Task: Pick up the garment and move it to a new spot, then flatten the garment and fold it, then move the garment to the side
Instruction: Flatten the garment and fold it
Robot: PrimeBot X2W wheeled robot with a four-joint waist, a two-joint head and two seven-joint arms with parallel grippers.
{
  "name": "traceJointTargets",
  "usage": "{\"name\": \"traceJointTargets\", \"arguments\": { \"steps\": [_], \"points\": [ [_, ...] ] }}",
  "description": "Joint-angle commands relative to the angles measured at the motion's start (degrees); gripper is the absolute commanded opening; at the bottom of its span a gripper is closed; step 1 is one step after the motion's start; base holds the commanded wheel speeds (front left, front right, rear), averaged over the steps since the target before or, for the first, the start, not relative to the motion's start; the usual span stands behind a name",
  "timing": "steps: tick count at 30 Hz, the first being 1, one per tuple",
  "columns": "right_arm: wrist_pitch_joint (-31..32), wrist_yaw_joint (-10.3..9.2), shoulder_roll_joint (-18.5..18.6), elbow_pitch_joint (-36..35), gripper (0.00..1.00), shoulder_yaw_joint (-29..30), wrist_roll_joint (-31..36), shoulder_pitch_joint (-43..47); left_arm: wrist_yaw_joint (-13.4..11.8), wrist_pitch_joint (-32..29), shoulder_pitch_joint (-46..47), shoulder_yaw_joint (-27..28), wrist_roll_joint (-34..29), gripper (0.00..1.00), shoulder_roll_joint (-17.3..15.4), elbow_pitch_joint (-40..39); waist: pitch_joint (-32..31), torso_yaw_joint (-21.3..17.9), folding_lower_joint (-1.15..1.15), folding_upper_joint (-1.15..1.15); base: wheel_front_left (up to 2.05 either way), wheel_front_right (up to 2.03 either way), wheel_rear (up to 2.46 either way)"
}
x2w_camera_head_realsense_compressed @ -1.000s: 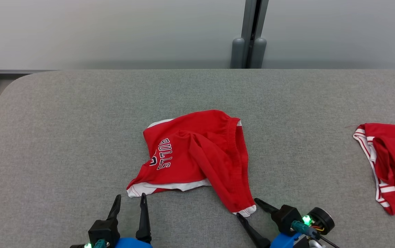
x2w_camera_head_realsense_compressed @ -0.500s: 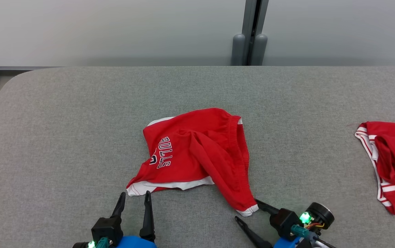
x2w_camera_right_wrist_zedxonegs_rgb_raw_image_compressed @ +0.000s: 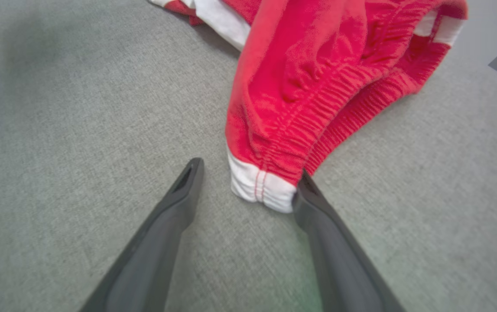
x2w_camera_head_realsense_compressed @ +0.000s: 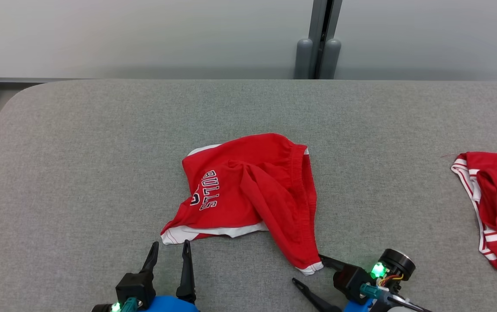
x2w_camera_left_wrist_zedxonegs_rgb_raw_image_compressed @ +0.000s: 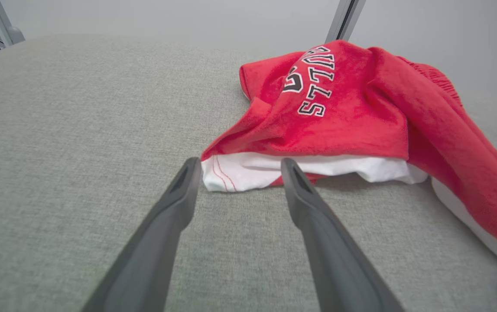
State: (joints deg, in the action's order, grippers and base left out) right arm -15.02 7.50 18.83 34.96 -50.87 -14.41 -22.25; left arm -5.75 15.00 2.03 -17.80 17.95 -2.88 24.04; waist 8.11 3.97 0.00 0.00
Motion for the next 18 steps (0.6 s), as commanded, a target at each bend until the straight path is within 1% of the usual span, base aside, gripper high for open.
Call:
{"name": "traceJointTargets", "arguments": {
  "steps": [1,2,4,5,6,7,9,10,14,18],
  "points": [
    [-0.2,-0.02,0.5,-0.2,1.00,-1.0,-0.7,-0.9,0.0,0.2,0.9,-0.2,-0.1,1.00,0.0,0.0,0.1,0.0,0.00,0.00,0.00,0.00,0.00],
    [-0.2,-0.02,0.9,-0.4,1.00,-1.9,-1.0,-1.1,0.0,0.2,1.0,-0.2,-0.1,1.00,0.0,0.0,0.2,0.0,0.00,0.00,0.00,0.00,0.00],
    [-0.2,-0.01,1.7,-1.0,0.85,-3.4,-1.8,-1.5,0.0,0.2,1.1,-0.3,-0.1,1.00,0.0,0.0,0.4,0.0,0.00,0.00,0.00,0.00,0.00],
    [-0.2,-0.02,2.0,-1.3,0.74,-3.8,-2.1,-1.7,0.0,0.2,1.2,-0.4,-0.1,1.00,0.0,0.0,0.5,0.0,0.00,0.00,0.00,0.00,0.00],
    [-0.2,-0.01,2.3,-1.6,0.62,-4.2,-2.6,-1.8,-0.1,0.2,1.3,-0.4,-0.1,1.00,0.0,0.0,0.6,-0.1,0.00,0.00,0.00,0.00,0.00],
    [-0.2,-0.01,2.6,-1.8,0.47,-4.6,-2.9,-1.8,-0.1,0.2,1.4,-0.3,-0.1,1.00,0.0,0.0,0.7,-0.1,0.00,0.00,0.00,0.00,0.00],
    [-0.1,-0.01,3.1,-2.2,0.05,-5.0,-3.7,-2.0,-0.2,0.2,1.5,-0.3,-0.1,1.00,0.0,0.0,0.8,-0.3,0.00,0.00,0.00,0.00,0.00],
    [-0.1,-0.02,3.4,-2.4,0.00,-5.1,-4.1,-2.1,-0.3,0.2,1.5,-0.3,-0.1,1.00,0.0,0.1,0.9,-0.3,0.00,0.00,0.00,0.00,0.00],
    [-0.1,-0.02,4.9,-3.0,0.00,-4.3,-5.0,-2.3,-0.2,0.2,1.6,-0.4,-0.5,1.00,0.0,0.3,1.0,-0.7,0.00,0.00,0.00,0.00,0.00],
    [-0.2,-0.02,5.7,-4.0,0.00,-0.7,-6.1,-1.6,-0.2,0.2,1.3,-0.1,0.0,1.00,0.0,0.7,0.6,-1.2,0.00,0.00,0.00,0.00,0.00]
  ]
}}
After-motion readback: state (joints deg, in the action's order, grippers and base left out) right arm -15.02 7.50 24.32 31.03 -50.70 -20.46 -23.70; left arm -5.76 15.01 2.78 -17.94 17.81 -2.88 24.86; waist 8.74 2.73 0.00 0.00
